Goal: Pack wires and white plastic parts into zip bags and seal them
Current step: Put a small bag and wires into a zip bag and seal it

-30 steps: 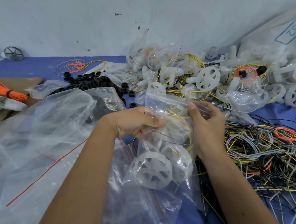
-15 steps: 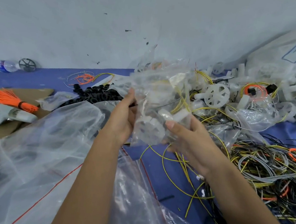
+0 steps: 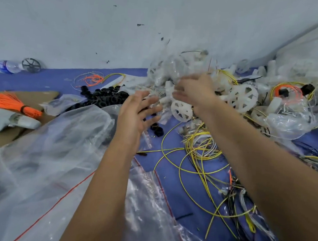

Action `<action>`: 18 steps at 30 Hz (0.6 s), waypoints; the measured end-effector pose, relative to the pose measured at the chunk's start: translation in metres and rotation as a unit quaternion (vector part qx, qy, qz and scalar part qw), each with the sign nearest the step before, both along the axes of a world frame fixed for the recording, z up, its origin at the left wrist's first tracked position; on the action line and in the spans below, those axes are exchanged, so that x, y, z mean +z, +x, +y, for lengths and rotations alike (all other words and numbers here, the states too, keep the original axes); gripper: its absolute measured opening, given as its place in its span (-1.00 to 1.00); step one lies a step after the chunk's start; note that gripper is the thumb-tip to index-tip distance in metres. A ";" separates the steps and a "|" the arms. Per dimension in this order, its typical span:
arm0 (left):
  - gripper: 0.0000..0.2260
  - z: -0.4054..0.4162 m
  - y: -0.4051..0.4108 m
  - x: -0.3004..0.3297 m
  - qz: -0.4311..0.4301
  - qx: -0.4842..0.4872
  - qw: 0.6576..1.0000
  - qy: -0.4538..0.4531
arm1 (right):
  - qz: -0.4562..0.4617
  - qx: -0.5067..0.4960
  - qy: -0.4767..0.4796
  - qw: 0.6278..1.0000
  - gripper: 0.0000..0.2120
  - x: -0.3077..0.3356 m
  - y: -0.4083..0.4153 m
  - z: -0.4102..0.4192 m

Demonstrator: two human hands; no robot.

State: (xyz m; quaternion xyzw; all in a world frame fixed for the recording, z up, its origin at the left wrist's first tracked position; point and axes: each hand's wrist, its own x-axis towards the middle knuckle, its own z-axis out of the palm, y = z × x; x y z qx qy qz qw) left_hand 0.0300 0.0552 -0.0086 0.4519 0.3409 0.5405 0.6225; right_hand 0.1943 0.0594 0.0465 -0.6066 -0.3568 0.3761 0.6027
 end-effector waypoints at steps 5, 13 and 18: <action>-0.67 -0.006 -0.006 0.011 -0.008 0.001 1.000 0.010 | -0.139 0.207 -0.046 0.967 -0.79 -0.046 -0.038 -0.091; -0.70 -0.007 -0.012 0.017 -0.003 -0.011 0.999 0.034 | -0.587 0.328 -0.103 0.733 -0.52 -0.069 -0.061 -0.161; -0.74 -0.007 -0.013 0.016 0.049 -0.042 0.996 0.060 | -0.512 0.392 -0.053 0.762 -0.78 -0.076 -0.059 -0.159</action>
